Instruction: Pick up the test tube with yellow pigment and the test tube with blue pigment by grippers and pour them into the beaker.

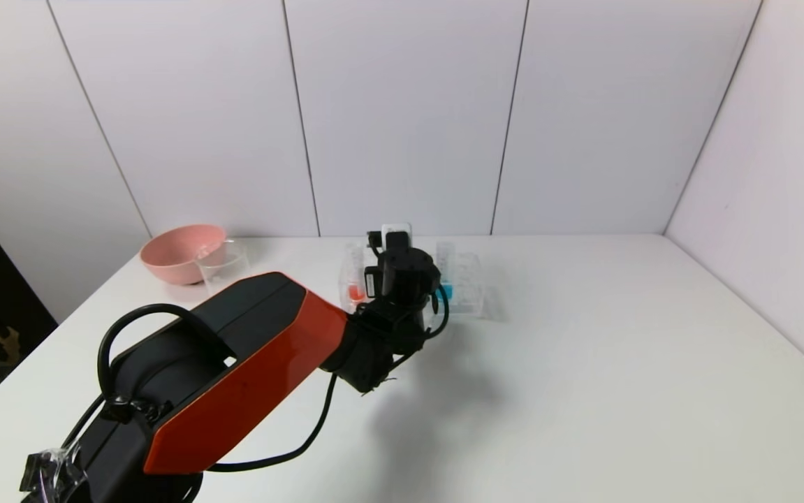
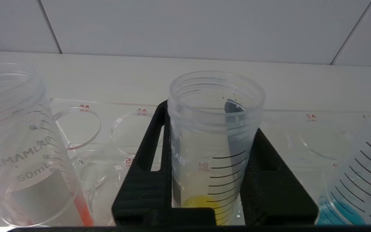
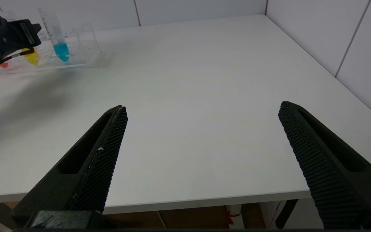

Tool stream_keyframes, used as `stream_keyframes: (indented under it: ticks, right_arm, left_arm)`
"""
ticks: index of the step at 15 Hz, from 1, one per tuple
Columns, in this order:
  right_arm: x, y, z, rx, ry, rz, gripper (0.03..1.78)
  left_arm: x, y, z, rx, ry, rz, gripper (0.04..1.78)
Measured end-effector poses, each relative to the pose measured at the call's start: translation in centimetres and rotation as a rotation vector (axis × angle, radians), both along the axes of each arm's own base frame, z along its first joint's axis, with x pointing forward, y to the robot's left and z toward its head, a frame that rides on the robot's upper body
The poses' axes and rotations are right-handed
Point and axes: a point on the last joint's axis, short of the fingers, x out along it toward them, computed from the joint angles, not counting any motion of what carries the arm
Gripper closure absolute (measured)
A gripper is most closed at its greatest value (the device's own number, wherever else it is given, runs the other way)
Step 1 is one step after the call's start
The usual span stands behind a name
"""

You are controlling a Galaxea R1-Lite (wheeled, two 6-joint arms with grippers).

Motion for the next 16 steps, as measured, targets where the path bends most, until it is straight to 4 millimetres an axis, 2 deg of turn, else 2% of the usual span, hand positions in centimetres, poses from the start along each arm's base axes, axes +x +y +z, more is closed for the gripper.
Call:
stream_keyframes:
  ticks: [11,16]
  right_arm:
    - [0.0,0.0,0.0,0.000,0.000,0.000,0.10]
    - [0.0,0.0,0.0,0.000,0.000,0.000,0.10]
  left_arm:
    - [-0.1,0.1,0.1,0.003,0.003,0.004,1.28]
    - [-0.6,0.3,2.1,0.009,0.002,0.007,1.28]
